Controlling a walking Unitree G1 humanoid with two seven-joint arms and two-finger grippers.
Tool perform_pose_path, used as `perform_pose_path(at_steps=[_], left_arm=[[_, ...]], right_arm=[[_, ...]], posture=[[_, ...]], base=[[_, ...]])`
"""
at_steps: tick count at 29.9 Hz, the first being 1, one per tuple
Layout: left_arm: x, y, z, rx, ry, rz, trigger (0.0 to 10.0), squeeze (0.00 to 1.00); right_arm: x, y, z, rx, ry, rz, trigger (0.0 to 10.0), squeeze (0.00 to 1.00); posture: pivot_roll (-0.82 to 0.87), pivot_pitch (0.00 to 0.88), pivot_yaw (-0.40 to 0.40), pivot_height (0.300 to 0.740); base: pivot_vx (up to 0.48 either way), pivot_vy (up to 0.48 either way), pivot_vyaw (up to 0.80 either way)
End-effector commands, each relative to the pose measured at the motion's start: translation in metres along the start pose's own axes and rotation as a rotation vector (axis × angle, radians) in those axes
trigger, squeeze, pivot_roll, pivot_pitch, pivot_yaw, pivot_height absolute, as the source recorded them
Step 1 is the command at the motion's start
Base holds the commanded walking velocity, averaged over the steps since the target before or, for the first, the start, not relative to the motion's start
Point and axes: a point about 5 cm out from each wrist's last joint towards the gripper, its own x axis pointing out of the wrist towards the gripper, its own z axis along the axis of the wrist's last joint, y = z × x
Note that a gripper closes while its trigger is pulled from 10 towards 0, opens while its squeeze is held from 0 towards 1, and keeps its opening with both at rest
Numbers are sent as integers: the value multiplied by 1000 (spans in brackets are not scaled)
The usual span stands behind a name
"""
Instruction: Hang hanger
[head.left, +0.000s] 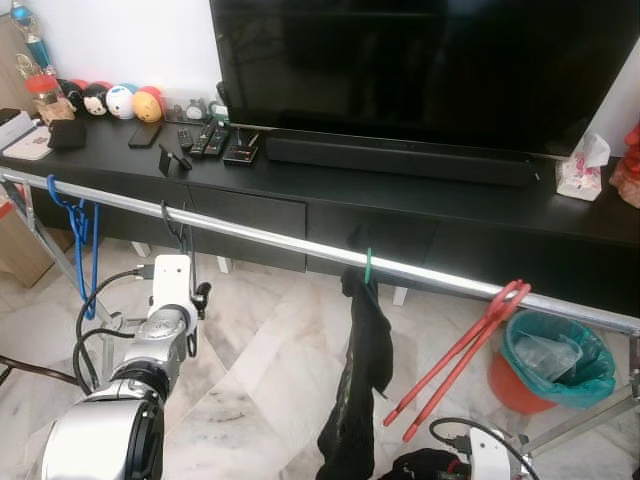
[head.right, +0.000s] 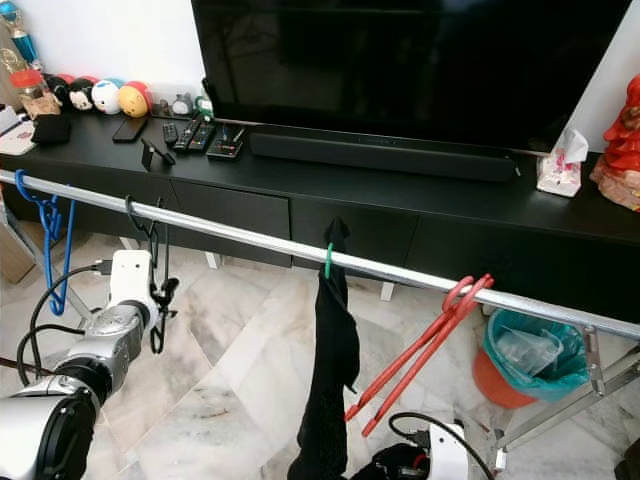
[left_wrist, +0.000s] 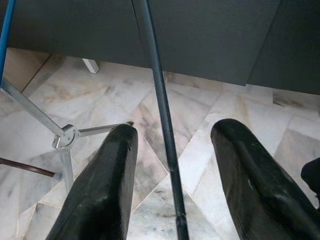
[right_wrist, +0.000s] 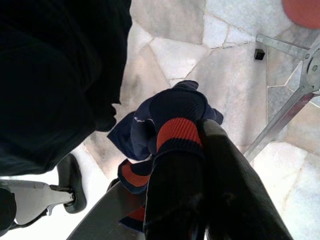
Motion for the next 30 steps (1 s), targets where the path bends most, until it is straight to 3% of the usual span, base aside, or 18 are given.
perform_pose_path(at_steps=[1, 30], left_arm=[[-1, -1, -5, 14, 23, 0, 0, 0], [-3, 2, -12, 27, 31, -5, 0, 0]], right_arm=[[0, 0, 4, 10, -23, -2, 10000, 0], [1, 2, 5, 20, -29, 4, 10000, 0]], posture=[[-44, 0, -14, 740], [-36, 0, -10, 740]], base=[[0, 0, 0], [0, 0, 0]])
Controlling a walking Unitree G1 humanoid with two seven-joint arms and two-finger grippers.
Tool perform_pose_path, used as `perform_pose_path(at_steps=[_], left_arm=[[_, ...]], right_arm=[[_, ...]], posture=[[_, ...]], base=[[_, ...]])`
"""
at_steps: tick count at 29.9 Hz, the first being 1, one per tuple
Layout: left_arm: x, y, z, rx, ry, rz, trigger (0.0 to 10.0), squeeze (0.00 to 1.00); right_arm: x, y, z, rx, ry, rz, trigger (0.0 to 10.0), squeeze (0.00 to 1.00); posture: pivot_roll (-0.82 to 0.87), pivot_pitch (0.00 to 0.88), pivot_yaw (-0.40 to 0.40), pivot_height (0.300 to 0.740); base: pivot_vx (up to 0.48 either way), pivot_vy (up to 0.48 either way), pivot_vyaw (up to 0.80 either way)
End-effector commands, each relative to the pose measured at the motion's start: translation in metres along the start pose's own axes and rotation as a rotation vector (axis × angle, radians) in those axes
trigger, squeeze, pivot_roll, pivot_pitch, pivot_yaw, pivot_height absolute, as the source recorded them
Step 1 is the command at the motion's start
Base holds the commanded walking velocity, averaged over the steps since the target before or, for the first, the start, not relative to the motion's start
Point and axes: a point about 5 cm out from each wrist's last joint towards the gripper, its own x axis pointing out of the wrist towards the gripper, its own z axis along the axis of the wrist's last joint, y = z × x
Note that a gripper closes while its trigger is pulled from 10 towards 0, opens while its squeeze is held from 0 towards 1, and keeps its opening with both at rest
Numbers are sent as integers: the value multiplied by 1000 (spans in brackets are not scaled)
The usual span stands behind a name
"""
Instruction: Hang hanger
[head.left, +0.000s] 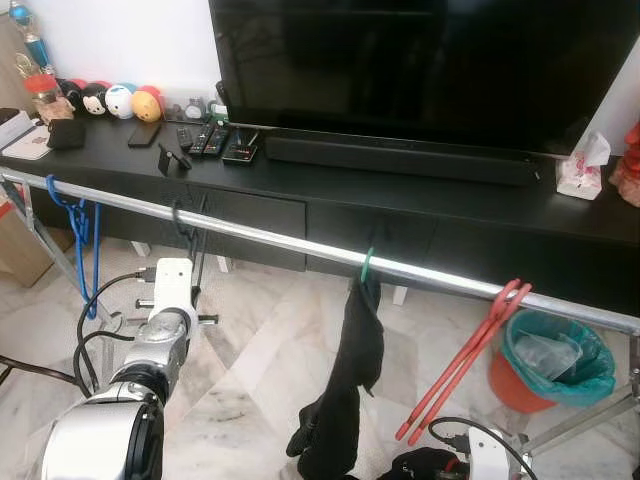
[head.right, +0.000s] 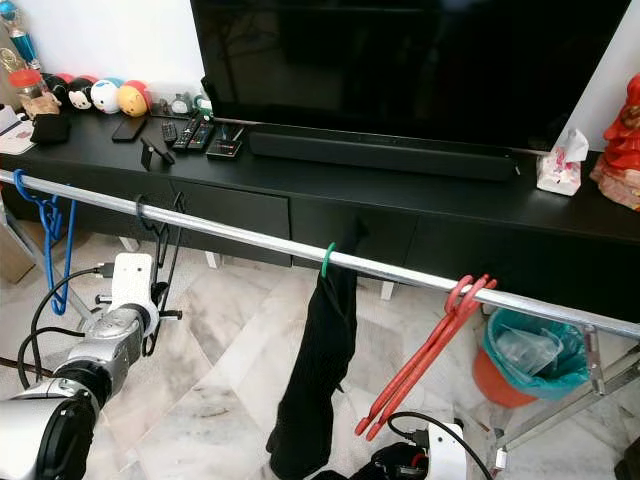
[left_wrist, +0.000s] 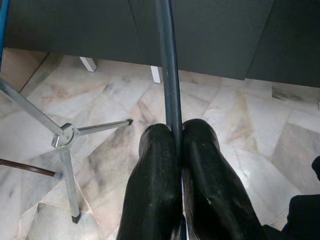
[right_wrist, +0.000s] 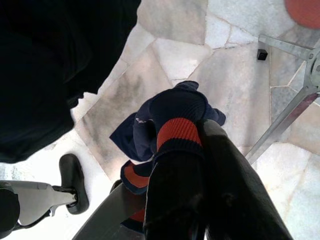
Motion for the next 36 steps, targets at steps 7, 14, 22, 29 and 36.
perform_pose_path(at_steps=[7, 14, 22, 29, 36], left_arm=[[-2, 2, -6, 19, 0, 13, 0, 0], [-3, -7, 21, -46, -213, -76, 196, 0], [-17, -21, 3, 5, -277, -315, 10000, 0], [-44, -14, -52, 178, -121, -603, 10000, 0], [-61, 3, -67, 147, -91, -621, 10000, 0]], right_arm=[[1, 0, 5, 12, -25, 2, 10000, 0], [1, 1, 5, 15, -31, 0, 10000, 0], [1, 2, 6, 19, -36, -2, 10000, 0], [2, 4, 11, 15, -43, 3, 10000, 0], [4, 8, 17, 22, -59, 7, 10000, 0]], posture=[[-32, 0, -11, 740], [-27, 0, -12, 740], [-13, 0, -5, 740], [17, 0, 3, 740], [36, 0, 16, 740]], base=[[0, 0, 0], [0, 0, 0], [0, 0, 0], [0, 0, 0], [0, 0, 0]])
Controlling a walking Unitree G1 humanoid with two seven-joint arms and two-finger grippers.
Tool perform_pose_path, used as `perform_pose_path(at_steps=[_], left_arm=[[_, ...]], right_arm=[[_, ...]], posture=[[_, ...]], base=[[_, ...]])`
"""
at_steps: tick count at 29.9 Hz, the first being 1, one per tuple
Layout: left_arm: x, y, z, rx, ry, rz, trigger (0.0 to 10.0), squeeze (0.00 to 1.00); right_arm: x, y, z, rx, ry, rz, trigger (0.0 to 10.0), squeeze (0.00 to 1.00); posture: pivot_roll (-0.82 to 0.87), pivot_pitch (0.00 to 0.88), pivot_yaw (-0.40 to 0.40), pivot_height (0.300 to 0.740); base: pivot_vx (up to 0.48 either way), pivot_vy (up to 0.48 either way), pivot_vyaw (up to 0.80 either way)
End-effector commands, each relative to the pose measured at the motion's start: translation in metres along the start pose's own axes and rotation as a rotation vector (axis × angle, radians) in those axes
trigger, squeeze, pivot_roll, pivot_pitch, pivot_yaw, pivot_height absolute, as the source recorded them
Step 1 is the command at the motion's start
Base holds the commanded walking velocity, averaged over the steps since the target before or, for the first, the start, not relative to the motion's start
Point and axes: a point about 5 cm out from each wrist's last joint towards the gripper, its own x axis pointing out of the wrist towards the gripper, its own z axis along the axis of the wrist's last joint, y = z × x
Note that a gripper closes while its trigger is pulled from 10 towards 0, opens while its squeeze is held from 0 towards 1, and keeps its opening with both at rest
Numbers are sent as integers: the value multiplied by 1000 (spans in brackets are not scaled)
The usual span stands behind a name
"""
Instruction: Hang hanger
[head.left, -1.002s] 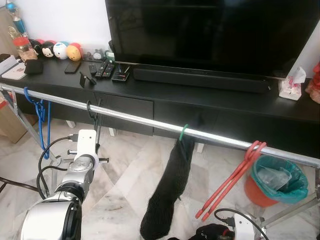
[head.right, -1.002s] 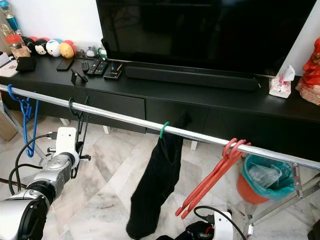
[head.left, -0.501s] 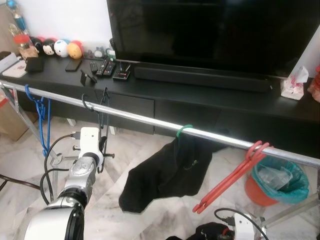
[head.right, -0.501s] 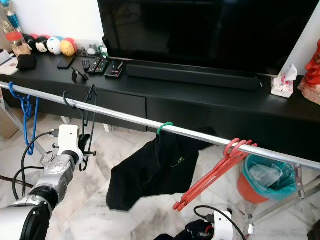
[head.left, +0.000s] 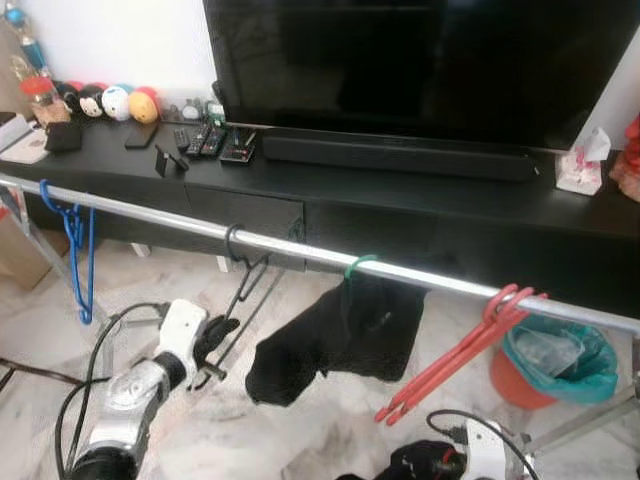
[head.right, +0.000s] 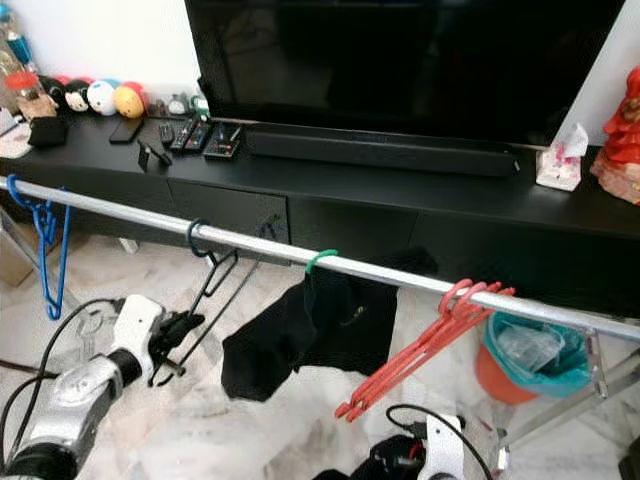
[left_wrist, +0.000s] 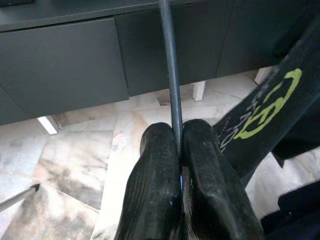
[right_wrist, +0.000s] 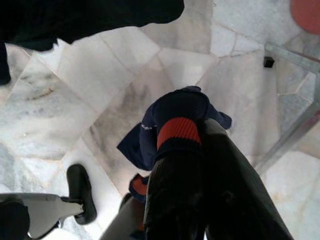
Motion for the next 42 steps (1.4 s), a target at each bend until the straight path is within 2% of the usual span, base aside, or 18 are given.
perform_pose_path(at_steps=[1, 5, 11, 15, 19, 22, 25, 26, 27, 28, 38, 42], left_arm=[[-12, -4, -22, -36, 102, -11, 10000, 0], [-14, -5, -23, -43, 108, 4, 10000, 0], [-11, -5, -20, -24, 98, 102, 10000, 0], [-2, 2, -12, 11, 81, 207, 10000, 0], [9, 12, 2, -6, 60, 286, 10000, 0], [13, 12, 6, -10, 47, 288, 10000, 0], [23, 11, 16, -11, 16, 275, 10000, 0], [26, 11, 19, -8, 11, 273, 10000, 408], [26, 11, 19, -8, 11, 273, 10000, 408], [28, 10, 21, -7, 6, 272, 10000, 1000], [26, 15, 22, 15, 43, 232, 10000, 1000], [27, 22, 37, -3, -14, 248, 10000, 1000]], right_arm=[[1, 3, 5, 18, -22, -3, 10000, 0], [2, 4, 8, 27, -27, -9, 10000, 0], [4, 7, 14, 48, -42, -27, 10000, 0], [5, 9, 17, 57, -48, -31, 10000, 0], [5, 10, 18, 61, -51, -34, 10000, 0], [5, 10, 18, 62, -52, -36, 10000, 0], [5, 9, 18, 63, -53, -42, 10000, 0], [5, 8, 18, 63, -53, -44, 10000, 0], [5, 8, 18, 63, -53, -44, 10000, 0], [5, 7, 17, 64, -52, -47, 10000, 0], [3, 4, 12, 100, -55, -75, 10000, 0], [2, 4, 7, 112, -50, -83, 10000, 0]], posture=[[38, 0, 18, 740], [46, 0, 21, 740], [59, 0, 30, 740], [71, 0, 26, 740], [81, 0, 17, 740], [88, 0, 10, 740], [97, 0, -3, 740], [98, 0, -5, 740], [98, 0, -5, 740], [99, 0, -8, 740], [65, 0, 32, 740], [60, 0, 41, 740]], base=[[0, 0, 0], [0, 0, 0], [0, 0, 0], [0, 0, 0], [0, 0, 0], [0, 0, 0], [0, 0, 0], [0, 0, 0], [0, 0, 0], [0, 0, 0], [0, 0, 0], [0, 0, 0]])
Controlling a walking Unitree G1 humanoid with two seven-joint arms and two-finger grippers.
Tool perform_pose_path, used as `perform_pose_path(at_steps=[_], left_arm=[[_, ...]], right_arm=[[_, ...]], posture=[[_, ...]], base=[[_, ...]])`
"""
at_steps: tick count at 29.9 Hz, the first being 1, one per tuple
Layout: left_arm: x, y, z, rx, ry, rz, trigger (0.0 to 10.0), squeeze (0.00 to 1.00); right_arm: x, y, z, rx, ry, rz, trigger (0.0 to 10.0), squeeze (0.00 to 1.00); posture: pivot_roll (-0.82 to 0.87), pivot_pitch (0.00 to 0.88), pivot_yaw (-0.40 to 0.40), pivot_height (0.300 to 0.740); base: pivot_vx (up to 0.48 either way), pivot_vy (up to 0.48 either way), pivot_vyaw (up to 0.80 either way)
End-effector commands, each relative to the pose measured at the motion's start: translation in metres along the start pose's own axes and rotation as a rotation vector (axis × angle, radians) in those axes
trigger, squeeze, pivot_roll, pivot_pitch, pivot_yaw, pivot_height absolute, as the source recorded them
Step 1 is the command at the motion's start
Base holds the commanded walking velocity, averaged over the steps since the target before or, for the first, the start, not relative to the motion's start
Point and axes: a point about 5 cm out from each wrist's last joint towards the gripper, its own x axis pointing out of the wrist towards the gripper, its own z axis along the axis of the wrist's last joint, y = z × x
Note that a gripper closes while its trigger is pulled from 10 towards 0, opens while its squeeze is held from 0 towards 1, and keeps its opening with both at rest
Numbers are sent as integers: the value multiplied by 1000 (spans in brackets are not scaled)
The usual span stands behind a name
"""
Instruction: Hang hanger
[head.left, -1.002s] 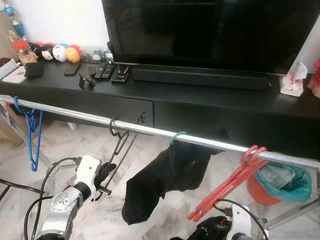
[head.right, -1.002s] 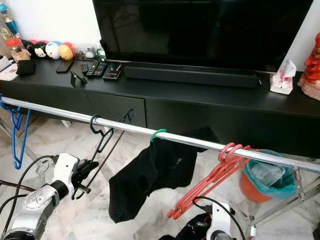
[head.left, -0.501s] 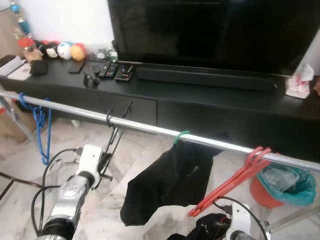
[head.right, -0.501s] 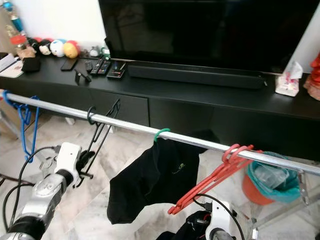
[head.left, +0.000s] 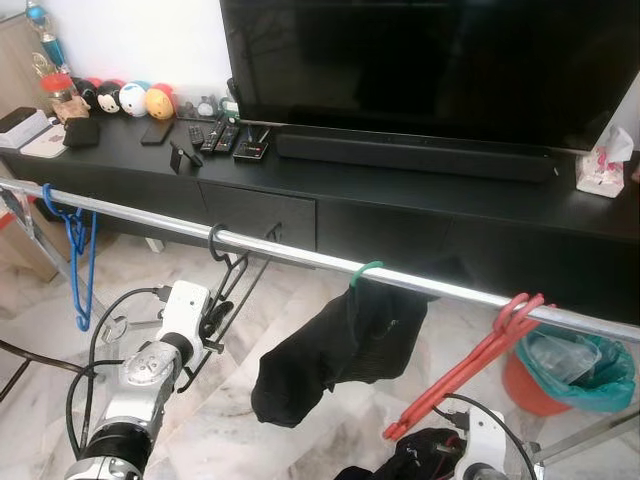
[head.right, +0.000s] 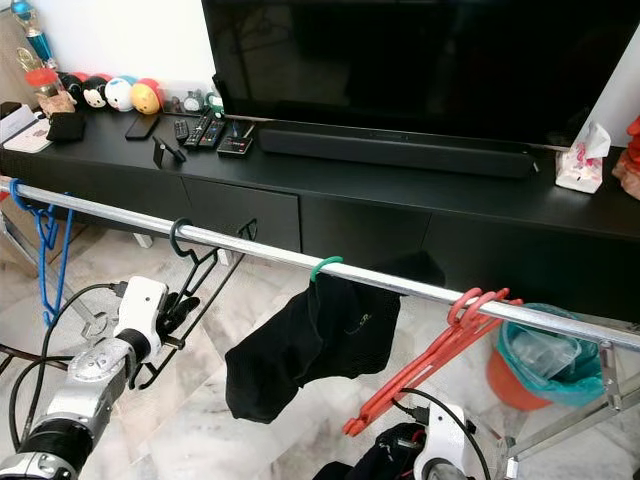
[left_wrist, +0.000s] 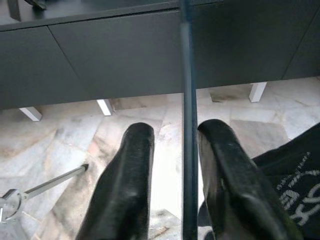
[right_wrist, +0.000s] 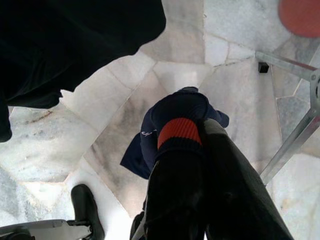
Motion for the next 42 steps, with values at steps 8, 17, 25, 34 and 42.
perform_pose_path(at_steps=[8, 17, 25, 34, 42], left_arm=[[15, 5, 32, -36, -82, -10, 10000, 0], [34, 5, 38, -18, -15, 70, 10000, 0], [41, 6, 43, -28, 18, 129, 10000, 0], [42, 1, 30, -42, 109, 125, 10000, 0], [40, -1, 20, -37, 143, 131, 9333, 0]], right_arm=[[-3, 0, -9, 29, 3, -13, 10000, 0], [-3, 0, -11, 44, 0, -23, 10000, 0], [-3, 0, -11, 49, -4, -28, 10000, 0], [-4, -2, -11, 47, -3, -31, 10000, 0], [-4, -4, -11, 41, -5, -33, 10000, 0]], posture=[[43, 0, 60, 740], [-11, 0, 77, 740], [-28, 0, 80, 740], [-45, 0, 73, 740], [-46, 0, 62, 740]], base=[[0, 0, 0], [0, 0, 0], [0, 0, 0], [0, 0, 0], [0, 0, 0]])
